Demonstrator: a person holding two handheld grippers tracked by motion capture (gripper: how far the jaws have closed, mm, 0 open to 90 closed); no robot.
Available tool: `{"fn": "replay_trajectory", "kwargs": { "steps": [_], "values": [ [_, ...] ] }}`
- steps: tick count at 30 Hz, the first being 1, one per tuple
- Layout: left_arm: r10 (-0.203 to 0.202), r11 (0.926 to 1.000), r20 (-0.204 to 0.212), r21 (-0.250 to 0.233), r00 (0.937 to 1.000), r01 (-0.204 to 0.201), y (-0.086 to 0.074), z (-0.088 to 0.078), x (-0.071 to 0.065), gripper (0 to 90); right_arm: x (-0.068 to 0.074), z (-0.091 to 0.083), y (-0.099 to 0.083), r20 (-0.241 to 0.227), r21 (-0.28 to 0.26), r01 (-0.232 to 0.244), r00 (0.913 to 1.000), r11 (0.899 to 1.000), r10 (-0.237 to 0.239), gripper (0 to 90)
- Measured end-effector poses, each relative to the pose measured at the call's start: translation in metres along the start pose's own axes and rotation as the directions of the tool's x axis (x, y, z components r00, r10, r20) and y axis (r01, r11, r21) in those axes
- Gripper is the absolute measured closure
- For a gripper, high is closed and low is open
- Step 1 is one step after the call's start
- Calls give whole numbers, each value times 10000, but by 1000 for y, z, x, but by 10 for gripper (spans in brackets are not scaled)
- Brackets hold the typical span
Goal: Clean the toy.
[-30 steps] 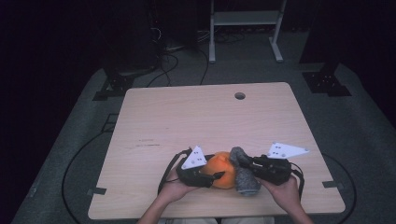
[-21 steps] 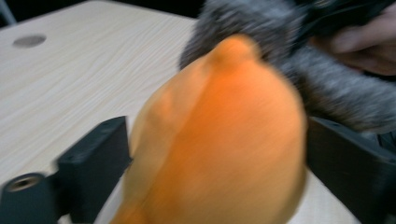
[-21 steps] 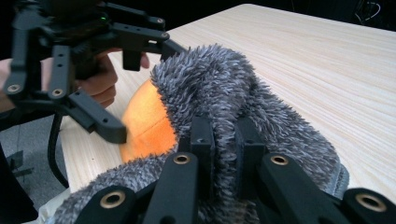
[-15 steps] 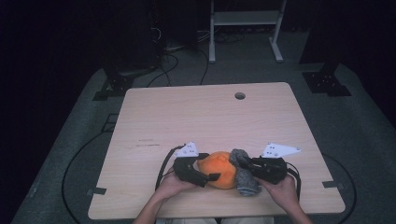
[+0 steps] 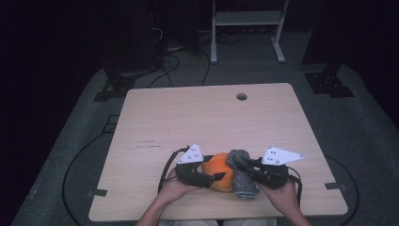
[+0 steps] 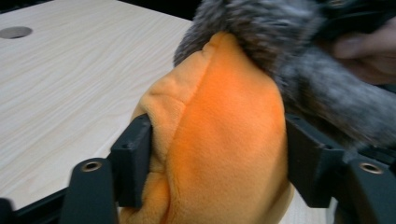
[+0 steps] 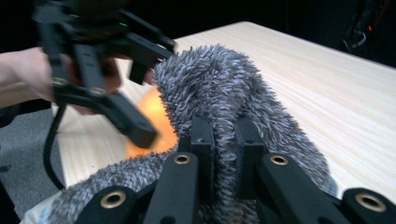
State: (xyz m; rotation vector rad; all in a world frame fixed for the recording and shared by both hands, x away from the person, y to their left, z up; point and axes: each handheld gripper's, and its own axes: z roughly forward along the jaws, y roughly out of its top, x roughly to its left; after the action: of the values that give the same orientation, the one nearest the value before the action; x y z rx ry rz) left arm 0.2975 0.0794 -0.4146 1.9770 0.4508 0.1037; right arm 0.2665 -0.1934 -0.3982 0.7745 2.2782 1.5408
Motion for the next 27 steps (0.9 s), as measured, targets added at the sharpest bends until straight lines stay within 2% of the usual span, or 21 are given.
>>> {"fn": "replay_trajectory", "kwargs": {
  "steps": [3,5,8,10,11,13,14,16,17,18,20,23,25,26,27],
  "values": [
    [129,9999,139,23,9998,-129,-3,0,4,153,-8,-1,-7,217,125,-254,9994,9996,251,807],
    [18,9999,138,109,9999,-20,-6,1,6,114,-14,-2,-9,277,94,-445,9986,9990,442,806],
    [-251,9979,146,596,9996,242,-10,6,11,58,-22,-4,-13,442,90,-694,9966,9976,689,806],
    [-297,9956,108,889,9995,287,-16,14,12,59,-28,-5,-16,427,23,-1003,9941,9950,1001,806],
    [-106,9958,16,911,9999,104,-17,18,11,66,-29,-6,-16,415,0,-1072,9934,9942,1071,806],
    [91,9983,-217,579,9997,-78,-16,17,8,173,-29,-6,-16,433,-2,-1106,9929,9939,1105,806],
    [129,9992,-277,393,9995,-118,-14,14,7,246,-28,-6,-15,550,5,-1065,9928,9943,1063,807],
    [66,10000,-427,22,9991,-65,-10,8,5,325,-22,-9,-11,897,20,-830,9925,9965,825,811],
    [-72,9999,-458,-118,9989,67,-8,4,5,346,-18,-9,-8,1007,-11,-622,9930,9981,620,812],
    [-376,9992,-418,-164,9984,369,-5,-1,8,358,-14,-9,-6,1067,-49,-460,9932,9989,463,814],
    [-697,9975,-496,-172,9963,689,-3,-5,9,372,-7,-8,-1,957,-235,-330,9948,9992,351,816],
    [-547,9984,-924,110,9942,559,-4,-2,8,381,5,-5,3,711,-235,67,9975,9997,-51,816],
    [-543,9981,-1046,224,9930,569,-4,1,7,387,12,-1,5,117,-195,223,9997,9996,-221,815],
    [-449,9984,-1017,285,9938,480,-4,2,6,388,17,2,5,27,-39,479,9989,9988,-478,815],
    [-383,9988,-1021,276,9940,413,-5,1,6,389,20,4,6,310,86,831,9960,9965,-833,815]
  ]
}}
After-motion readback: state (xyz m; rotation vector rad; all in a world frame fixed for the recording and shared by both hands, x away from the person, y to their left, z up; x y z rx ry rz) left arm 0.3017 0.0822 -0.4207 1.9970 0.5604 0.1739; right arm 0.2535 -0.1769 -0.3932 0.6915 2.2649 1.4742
